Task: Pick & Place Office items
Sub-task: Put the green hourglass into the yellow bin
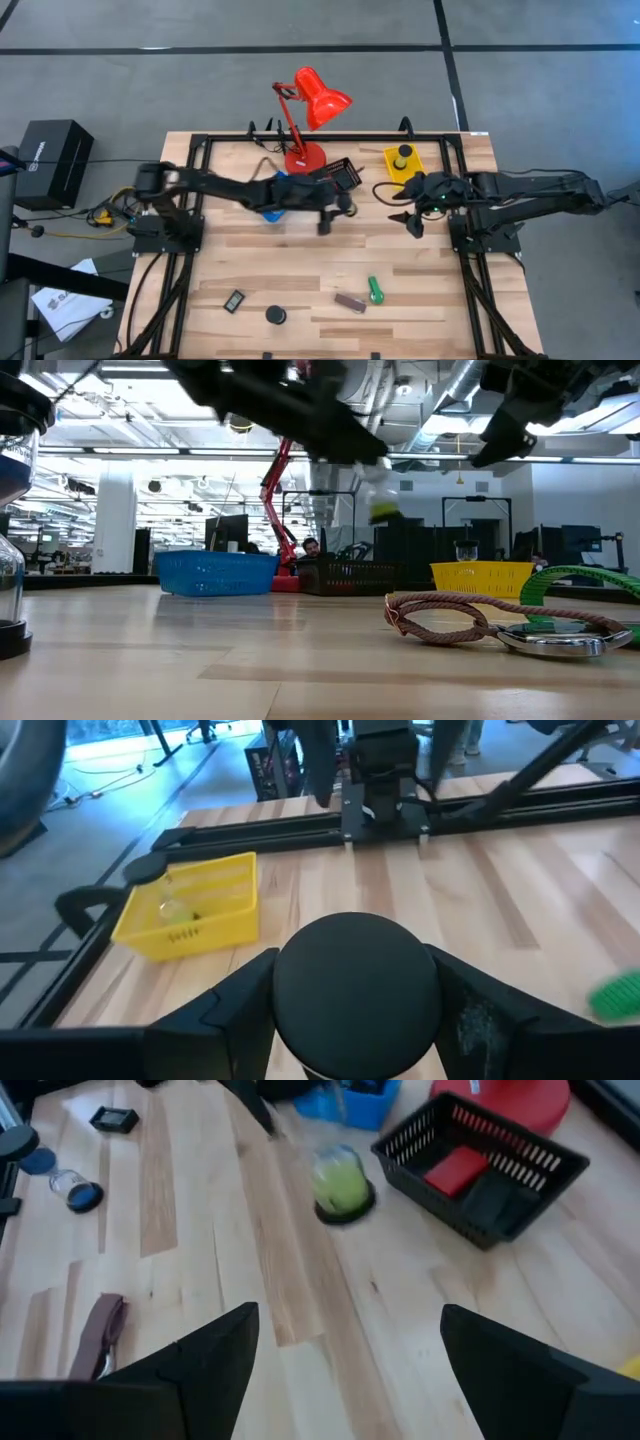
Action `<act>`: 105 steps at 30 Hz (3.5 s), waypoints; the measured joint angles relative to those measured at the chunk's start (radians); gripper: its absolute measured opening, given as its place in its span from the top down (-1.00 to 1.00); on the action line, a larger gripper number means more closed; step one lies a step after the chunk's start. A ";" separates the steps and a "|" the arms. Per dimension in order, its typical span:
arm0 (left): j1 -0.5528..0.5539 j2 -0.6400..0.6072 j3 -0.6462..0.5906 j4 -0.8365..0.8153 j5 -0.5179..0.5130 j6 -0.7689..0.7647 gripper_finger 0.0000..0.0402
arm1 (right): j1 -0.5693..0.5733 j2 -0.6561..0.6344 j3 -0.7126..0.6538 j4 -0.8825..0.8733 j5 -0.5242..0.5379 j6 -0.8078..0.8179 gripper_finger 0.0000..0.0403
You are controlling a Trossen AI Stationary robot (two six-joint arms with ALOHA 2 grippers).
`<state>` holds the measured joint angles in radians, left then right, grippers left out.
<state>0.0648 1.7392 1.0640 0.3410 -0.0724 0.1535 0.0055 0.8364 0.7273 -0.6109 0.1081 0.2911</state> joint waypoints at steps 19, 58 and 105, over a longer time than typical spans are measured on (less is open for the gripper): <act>0.042 0.350 0.209 -0.001 0.079 -0.047 -0.06 | 0.001 0.003 0.000 -0.058 -0.002 0.006 -0.51; 0.045 0.016 0.208 -0.242 0.073 -0.030 -0.34 | -0.007 0.003 0.001 0.058 -0.002 -0.011 -0.51; 0.038 -0.317 -0.178 -0.264 0.073 -0.038 -0.34 | -0.014 0.003 0.001 0.186 0.027 -0.145 -0.51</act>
<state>0.1032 1.4223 0.8860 0.0765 0.0006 0.1154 -0.0090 0.8394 0.7280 -0.4252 0.1356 0.1459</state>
